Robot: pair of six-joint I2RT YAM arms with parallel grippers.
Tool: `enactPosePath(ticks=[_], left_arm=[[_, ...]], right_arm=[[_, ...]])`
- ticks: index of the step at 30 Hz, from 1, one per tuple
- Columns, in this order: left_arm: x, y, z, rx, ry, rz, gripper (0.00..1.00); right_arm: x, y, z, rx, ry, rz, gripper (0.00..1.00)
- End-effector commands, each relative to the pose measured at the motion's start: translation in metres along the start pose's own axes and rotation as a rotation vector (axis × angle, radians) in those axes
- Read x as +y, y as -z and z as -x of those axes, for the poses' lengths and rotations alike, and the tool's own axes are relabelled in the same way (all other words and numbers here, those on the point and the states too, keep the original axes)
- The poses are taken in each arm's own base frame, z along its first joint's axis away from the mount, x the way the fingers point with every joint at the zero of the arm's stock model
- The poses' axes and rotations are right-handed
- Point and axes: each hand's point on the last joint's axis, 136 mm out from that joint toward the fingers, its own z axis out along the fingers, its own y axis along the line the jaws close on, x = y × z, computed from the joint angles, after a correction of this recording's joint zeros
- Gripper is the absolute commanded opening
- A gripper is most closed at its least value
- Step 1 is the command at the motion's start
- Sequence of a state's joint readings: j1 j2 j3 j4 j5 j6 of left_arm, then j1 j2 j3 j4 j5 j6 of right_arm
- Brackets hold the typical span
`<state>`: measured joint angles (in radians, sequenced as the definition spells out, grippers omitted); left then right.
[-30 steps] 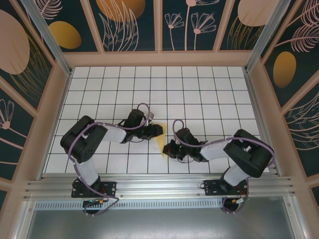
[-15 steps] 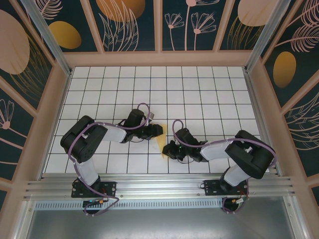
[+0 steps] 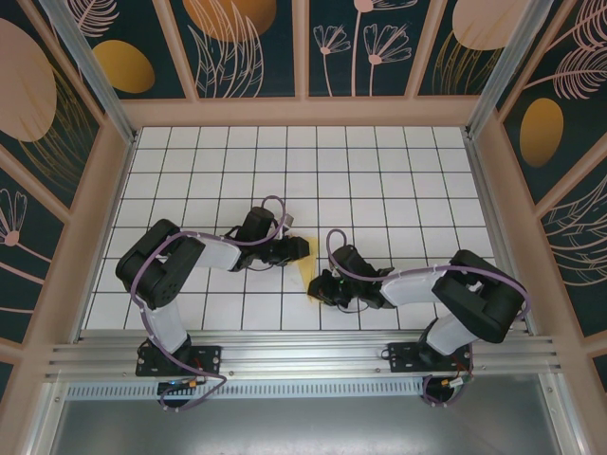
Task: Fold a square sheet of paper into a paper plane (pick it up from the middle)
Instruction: Fold the wing for the fifth time at the center of the table.
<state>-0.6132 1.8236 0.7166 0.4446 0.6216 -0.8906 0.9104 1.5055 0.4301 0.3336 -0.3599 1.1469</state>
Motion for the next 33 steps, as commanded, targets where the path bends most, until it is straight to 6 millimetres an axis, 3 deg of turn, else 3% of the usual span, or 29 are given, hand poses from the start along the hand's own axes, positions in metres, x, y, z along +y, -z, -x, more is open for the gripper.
enactPosePath(ticks=[1,5,11,20,26,33], left_arm=[[0.041,-0.012,-0.019,0.052,0.039,0.123,0.44],[0.045,-0.014,-0.022,0.066,0.041,0.135,0.44],[0.048,-0.014,-0.023,0.072,0.044,0.146,0.44],[0.050,-0.014,-0.024,0.081,0.039,0.155,0.43],[0.052,-0.015,-0.025,0.089,0.041,0.163,0.43],[0.053,-0.015,-0.027,0.096,0.040,0.168,0.43]], right_arm=[[-0.018,0.001,-0.007,0.020,-0.008,-0.080,0.10],[-0.030,-0.002,-0.012,0.035,-0.045,-0.095,0.05],[-0.050,-0.004,-0.015,0.045,-0.093,-0.193,0.05],[0.018,0.026,0.020,-0.120,0.042,-0.088,0.23],[0.058,0.028,0.024,-0.128,0.099,0.082,0.13],[0.059,0.007,0.029,-0.076,0.062,0.144,0.04]])
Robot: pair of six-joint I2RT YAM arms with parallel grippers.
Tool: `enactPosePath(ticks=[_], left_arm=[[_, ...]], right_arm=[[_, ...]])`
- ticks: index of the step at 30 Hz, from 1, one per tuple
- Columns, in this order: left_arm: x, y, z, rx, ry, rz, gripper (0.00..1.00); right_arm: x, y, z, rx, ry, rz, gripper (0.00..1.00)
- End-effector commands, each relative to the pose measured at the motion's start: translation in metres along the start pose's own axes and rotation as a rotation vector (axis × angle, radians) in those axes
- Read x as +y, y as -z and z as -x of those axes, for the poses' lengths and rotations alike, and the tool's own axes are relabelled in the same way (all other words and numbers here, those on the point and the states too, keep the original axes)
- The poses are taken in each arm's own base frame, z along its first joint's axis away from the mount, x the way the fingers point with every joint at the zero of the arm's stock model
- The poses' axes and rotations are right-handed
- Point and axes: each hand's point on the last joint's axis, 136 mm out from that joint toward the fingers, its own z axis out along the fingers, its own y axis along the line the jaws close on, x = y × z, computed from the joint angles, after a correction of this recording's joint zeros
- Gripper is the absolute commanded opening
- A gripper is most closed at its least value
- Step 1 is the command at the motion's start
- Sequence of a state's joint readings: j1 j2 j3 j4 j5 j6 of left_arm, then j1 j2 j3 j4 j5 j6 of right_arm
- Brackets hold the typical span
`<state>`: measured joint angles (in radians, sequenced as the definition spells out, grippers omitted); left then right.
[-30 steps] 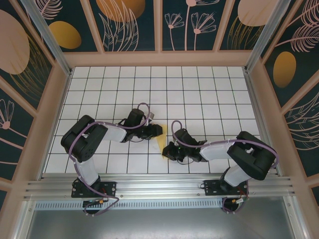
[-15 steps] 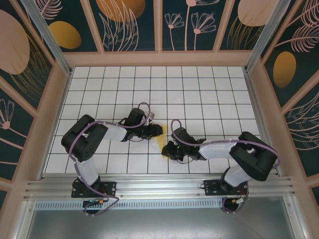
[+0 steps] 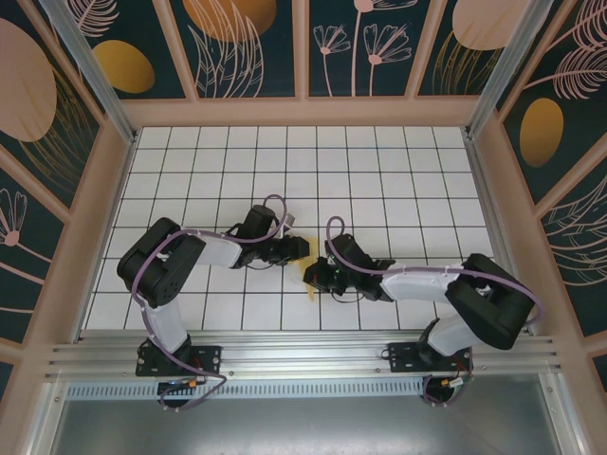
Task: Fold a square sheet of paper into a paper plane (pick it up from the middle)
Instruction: Fold the wing for the fifth time at the center of the table.
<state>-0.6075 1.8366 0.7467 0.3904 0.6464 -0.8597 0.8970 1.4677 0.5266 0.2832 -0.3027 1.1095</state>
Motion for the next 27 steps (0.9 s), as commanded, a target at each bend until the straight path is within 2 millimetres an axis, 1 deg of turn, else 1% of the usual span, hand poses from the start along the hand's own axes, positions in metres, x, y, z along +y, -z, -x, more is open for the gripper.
enactPosePath(ticks=[1,2,5,13,16,18,20,25,27], left_arm=[[0.051,-0.014,-0.025,0.063,0.046,0.159,0.43],[0.051,-0.014,-0.025,0.062,0.045,0.159,0.43],[0.052,-0.015,-0.025,0.066,0.046,0.162,0.43],[0.055,-0.016,-0.026,0.071,0.046,0.172,0.43],[0.057,-0.016,-0.026,0.071,0.049,0.176,0.42],[0.057,-0.016,-0.027,0.073,0.050,0.178,0.42],[0.057,-0.016,-0.027,0.074,0.049,0.178,0.42],[0.056,-0.015,-0.026,0.072,0.048,0.177,0.42],[0.057,-0.015,-0.027,0.075,0.050,0.179,0.42]], right_arm=[[0.018,-0.007,0.004,0.018,0.003,0.091,0.04],[0.015,-0.008,0.005,0.016,-0.001,0.077,0.04],[-0.006,-0.013,0.003,0.023,-0.022,0.005,0.04],[-0.058,-0.013,-0.018,0.064,-0.101,-0.086,0.05],[-0.065,-0.012,-0.022,0.070,-0.109,-0.093,0.06],[-0.063,-0.012,-0.020,0.070,-0.103,-0.096,0.06],[-0.053,-0.013,-0.018,0.075,-0.088,-0.077,0.06],[-0.014,-0.005,-0.011,0.062,-0.028,0.005,0.07],[-0.005,-0.003,-0.012,0.070,-0.013,0.035,0.08]])
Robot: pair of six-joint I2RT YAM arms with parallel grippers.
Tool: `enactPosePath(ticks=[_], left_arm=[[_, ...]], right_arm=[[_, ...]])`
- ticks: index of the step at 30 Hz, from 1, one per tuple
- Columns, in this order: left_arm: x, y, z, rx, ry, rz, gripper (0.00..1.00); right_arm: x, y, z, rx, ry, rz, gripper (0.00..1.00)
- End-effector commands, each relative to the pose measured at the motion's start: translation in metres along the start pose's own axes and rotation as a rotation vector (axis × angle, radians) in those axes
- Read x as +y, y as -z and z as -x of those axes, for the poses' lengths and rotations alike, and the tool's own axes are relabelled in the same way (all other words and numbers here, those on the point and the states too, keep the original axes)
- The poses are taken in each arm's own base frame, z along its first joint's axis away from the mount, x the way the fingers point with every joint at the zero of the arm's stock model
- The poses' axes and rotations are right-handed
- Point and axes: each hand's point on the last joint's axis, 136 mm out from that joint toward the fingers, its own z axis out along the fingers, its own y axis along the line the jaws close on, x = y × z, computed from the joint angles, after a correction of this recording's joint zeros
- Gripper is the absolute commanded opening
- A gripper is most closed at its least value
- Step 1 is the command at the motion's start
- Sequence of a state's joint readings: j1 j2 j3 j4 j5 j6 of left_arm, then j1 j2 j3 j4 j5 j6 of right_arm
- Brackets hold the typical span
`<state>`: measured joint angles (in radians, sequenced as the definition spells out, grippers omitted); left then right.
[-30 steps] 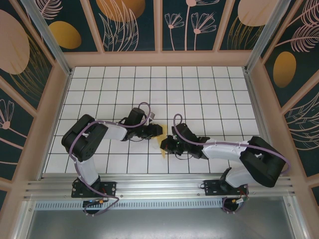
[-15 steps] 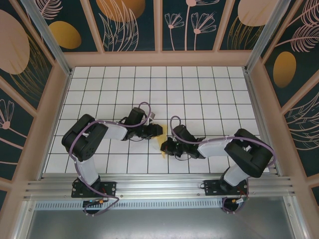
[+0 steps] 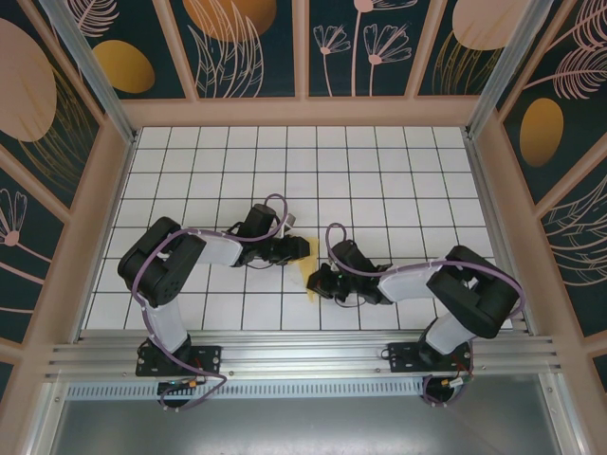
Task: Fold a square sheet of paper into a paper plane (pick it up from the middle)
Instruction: Fold the wing for the fifth time at the center of the table.
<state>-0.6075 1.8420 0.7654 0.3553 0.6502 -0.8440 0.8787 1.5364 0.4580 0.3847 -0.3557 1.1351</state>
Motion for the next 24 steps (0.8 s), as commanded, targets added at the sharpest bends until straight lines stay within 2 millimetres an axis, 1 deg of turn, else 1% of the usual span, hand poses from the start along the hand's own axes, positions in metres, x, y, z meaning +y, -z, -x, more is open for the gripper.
enactPosePath(ticks=[1,3,7,8,10,16,20,24], left_arm=[[0.056,-0.016,-0.027,0.061,0.054,0.168,0.42],[0.056,-0.015,-0.028,0.063,0.053,0.168,0.42],[0.056,-0.015,-0.027,0.061,0.053,0.166,0.42],[0.056,-0.015,-0.027,0.060,0.053,0.166,0.42],[0.056,-0.015,-0.027,0.061,0.052,0.166,0.42],[0.056,-0.016,-0.027,0.063,0.051,0.166,0.42],[0.057,-0.017,-0.028,0.069,0.055,0.169,0.42],[0.057,-0.017,-0.028,0.068,0.056,0.171,0.42]], right_arm=[[0.025,0.007,-0.005,0.029,0.041,0.056,0.08],[0.024,0.005,-0.007,0.037,0.038,0.059,0.08],[0.014,-0.001,-0.016,0.081,0.012,0.055,0.08],[0.010,-0.002,-0.018,0.086,0.005,0.045,0.08],[-0.004,-0.004,-0.021,0.090,-0.024,0.002,0.08],[-0.022,0.002,-0.027,0.089,-0.056,-0.025,0.08],[-0.025,0.004,-0.032,0.098,-0.065,-0.014,0.09],[-0.019,0.003,-0.037,0.125,-0.047,0.006,0.09]])
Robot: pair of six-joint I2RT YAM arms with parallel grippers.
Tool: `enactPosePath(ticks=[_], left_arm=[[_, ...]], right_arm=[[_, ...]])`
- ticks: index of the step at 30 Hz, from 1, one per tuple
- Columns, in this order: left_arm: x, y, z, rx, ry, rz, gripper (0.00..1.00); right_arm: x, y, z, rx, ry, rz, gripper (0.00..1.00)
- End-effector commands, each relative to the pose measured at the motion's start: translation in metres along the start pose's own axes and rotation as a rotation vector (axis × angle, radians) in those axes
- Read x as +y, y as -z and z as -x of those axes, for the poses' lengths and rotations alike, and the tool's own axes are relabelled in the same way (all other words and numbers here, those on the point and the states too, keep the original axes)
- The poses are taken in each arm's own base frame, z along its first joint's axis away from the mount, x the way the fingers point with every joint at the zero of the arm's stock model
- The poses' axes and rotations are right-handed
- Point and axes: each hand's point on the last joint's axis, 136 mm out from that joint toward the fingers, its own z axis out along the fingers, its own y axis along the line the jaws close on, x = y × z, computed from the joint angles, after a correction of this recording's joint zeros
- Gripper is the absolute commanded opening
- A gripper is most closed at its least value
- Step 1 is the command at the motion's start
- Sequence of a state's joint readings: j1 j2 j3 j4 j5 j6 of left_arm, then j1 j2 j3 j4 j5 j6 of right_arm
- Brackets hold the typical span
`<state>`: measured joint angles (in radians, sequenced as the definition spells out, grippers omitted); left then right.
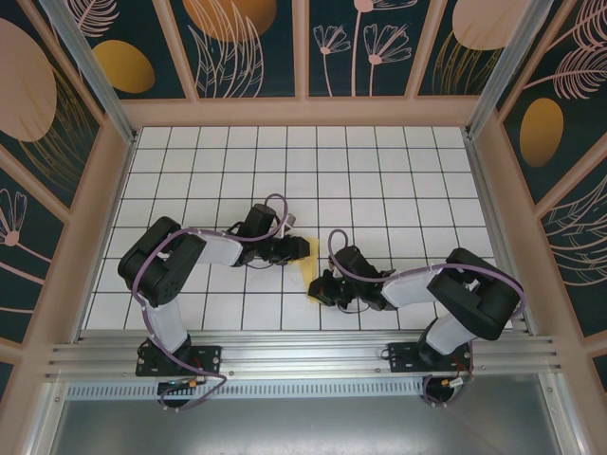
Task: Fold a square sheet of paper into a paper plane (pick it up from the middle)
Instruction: Fold the wing for the fifth time at the center of the table.
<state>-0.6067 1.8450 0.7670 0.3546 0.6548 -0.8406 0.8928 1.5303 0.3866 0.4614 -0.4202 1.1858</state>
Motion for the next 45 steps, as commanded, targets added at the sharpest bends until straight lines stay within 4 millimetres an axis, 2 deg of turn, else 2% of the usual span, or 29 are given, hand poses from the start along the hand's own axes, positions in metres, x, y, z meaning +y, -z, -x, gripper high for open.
enactPosePath(ticks=[1,5,14,23,28,31,36,38,42,45], left_arm=[[0.057,-0.016,-0.027,0.065,0.061,0.173,0.42],[0.057,-0.016,-0.027,0.065,0.060,0.175,0.42],[0.059,-0.016,-0.029,0.066,0.063,0.180,0.41],[0.062,-0.016,-0.031,0.074,0.068,0.191,0.40],[0.062,-0.015,-0.032,0.074,0.064,0.190,0.40],[0.062,-0.015,-0.032,0.073,0.064,0.189,0.40],[0.060,-0.015,-0.030,0.072,0.061,0.185,0.40],[0.060,-0.015,-0.030,0.071,0.061,0.184,0.40],[0.059,-0.015,-0.030,0.069,0.059,0.181,0.40],[0.059,-0.015,-0.031,0.069,0.060,0.182,0.40]], right_arm=[[-0.010,0.000,-0.016,0.058,-0.009,-0.028,0.09],[-0.010,0.000,-0.020,0.066,-0.008,-0.040,0.09],[-0.036,-0.001,-0.032,0.106,-0.070,-0.091,0.09],[-0.039,0.001,-0.042,0.149,-0.076,-0.112,0.08],[-0.050,0.005,-0.036,0.104,-0.079,-0.250,0.06],[-0.043,0.005,-0.031,0.095,-0.042,-0.299,0.06],[-0.031,0.004,-0.027,0.076,-0.029,-0.282,0.04],[-0.016,0.006,-0.022,0.054,-0.002,-0.244,0.03],[0.032,0.015,-0.005,-0.023,0.095,-0.113,0.04],[0.050,0.021,0.011,-0.083,0.113,-0.041,0.04]])
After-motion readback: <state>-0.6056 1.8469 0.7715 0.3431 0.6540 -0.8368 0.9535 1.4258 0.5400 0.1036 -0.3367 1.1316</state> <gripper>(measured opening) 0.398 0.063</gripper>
